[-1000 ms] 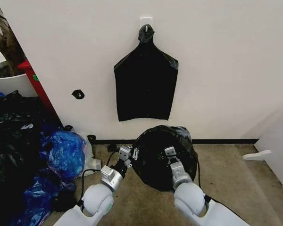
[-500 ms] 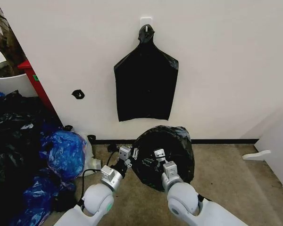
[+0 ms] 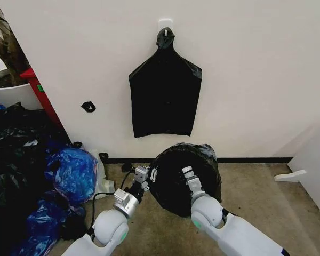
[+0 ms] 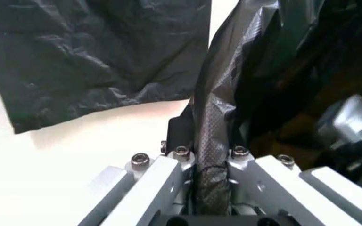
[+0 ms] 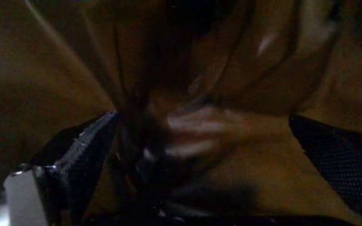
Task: Place the garbage bag over the trash bin.
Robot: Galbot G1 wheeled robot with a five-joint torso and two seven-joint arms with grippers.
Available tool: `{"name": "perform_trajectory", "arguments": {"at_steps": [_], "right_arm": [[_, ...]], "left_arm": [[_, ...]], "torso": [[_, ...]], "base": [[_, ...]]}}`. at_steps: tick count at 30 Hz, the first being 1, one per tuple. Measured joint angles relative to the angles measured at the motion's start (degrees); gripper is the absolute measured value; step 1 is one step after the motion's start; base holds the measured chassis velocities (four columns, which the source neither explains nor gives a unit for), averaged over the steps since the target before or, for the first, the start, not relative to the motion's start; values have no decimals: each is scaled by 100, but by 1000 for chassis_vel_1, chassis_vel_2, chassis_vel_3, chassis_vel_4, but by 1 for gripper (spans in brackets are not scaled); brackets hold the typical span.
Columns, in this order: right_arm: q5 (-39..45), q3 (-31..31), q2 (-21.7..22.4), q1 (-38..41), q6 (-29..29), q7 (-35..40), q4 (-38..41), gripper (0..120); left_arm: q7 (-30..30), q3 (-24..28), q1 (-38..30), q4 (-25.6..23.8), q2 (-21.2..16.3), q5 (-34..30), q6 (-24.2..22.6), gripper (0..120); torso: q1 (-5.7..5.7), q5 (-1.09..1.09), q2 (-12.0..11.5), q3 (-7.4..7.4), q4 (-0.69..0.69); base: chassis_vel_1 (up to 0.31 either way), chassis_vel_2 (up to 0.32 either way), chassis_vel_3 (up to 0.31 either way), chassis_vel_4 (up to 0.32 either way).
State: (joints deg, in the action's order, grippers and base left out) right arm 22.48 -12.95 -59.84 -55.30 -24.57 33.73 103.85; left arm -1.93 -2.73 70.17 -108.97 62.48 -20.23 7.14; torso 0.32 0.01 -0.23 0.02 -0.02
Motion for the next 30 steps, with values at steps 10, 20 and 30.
{"name": "perform_trajectory", "arguments": {"at_steps": [10, 20, 30], "right_arm": [[-2024, -140, 391, -464, 1799, -947, 531, 100], [-2023, 16, 595, -936, 1924, -1327, 1133, 100], [-3189, 1104, 528, -1542, 5062, -2694, 1422, 100]], "left_arm": [[-167, -123, -91, -11, -12, -317, -156, 1], [-284, -195, -283, 306, 117, -666, -376, 1], [-1143, -402, -233, 0, 374, -1780, -1689, 1]], "torso": [[0, 0, 0, 0, 0], [0, 0, 0, 0, 1], [0, 1, 0, 0, 2]], "base": [[0, 0, 0, 0], [0, 0, 0, 0], [0, 0, 0, 0]]}}
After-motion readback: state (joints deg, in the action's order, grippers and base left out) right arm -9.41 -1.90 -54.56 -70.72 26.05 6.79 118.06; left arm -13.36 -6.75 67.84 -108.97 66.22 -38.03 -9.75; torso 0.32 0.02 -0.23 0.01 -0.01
